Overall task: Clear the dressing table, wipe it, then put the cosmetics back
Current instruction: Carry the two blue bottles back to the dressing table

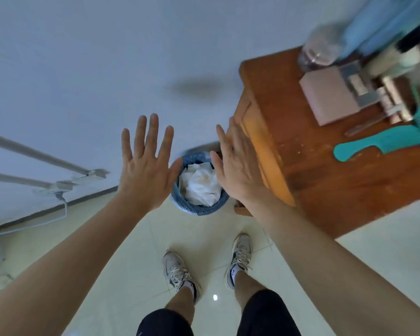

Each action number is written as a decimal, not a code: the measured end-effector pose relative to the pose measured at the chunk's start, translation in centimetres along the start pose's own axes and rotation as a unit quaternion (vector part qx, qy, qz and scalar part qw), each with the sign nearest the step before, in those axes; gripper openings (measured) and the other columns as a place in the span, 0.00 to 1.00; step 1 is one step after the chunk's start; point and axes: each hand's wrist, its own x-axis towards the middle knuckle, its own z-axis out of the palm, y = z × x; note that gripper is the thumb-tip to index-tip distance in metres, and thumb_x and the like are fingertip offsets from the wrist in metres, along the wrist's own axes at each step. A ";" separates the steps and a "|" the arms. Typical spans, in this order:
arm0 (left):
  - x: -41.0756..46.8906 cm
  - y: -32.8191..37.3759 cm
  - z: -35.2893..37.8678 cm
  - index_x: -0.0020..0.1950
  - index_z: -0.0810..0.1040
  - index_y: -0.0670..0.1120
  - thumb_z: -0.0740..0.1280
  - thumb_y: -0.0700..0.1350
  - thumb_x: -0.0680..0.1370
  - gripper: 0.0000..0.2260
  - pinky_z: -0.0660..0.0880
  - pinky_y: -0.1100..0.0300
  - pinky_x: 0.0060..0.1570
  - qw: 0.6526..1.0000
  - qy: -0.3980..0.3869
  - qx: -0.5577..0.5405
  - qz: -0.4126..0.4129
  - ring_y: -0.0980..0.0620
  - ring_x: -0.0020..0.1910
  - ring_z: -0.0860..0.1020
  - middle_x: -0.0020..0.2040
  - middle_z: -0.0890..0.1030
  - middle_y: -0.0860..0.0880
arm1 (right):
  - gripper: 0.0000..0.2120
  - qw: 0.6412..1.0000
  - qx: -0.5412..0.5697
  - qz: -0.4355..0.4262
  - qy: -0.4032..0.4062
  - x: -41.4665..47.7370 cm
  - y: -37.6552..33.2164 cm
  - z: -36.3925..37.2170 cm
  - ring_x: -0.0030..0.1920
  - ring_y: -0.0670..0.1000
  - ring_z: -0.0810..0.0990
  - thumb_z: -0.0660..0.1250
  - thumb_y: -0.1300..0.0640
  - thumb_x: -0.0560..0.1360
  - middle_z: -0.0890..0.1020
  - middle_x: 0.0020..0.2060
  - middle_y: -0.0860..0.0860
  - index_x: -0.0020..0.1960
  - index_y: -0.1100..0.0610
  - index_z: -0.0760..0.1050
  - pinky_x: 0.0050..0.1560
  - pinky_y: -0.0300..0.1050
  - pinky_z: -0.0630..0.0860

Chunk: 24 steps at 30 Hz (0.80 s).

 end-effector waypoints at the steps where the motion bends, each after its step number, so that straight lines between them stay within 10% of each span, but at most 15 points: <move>1: 0.4 0.4 -3.4 0.79 0.53 0.41 0.47 0.57 0.84 0.29 0.48 0.34 0.73 1.000 0.020 0.002 0.008 0.35 0.78 0.45 0.79 0.48 0.35 | 0.27 1.000 0.006 0.006 0.014 -0.2 -0.9 -3.1 0.77 0.62 0.57 0.56 0.49 0.83 0.56 0.77 0.63 0.78 0.60 0.57 0.73 0.58 0.61; 11: 6.1 7.1 -27.7 0.79 0.53 0.44 0.47 0.59 0.83 0.29 0.47 0.34 0.73 0.989 0.135 -0.015 0.052 0.38 0.78 0.48 0.79 0.51 0.38 | 0.28 0.986 -0.026 0.040 0.163 -1.6 -1.4 -29.7 0.79 0.58 0.50 0.54 0.46 0.83 0.50 0.79 0.58 0.79 0.55 0.53 0.76 0.56 0.56; 24: 11.8 24.2 -29.9 0.80 0.48 0.48 0.39 0.64 0.80 0.32 0.48 0.40 0.75 0.988 0.098 -0.051 0.105 0.44 0.79 0.50 0.80 0.50 0.44 | 0.30 0.949 -0.061 0.188 0.245 -11.3 17.3 -41.5 0.79 0.58 0.50 0.53 0.43 0.82 0.47 0.79 0.58 0.79 0.53 0.51 0.75 0.58 0.55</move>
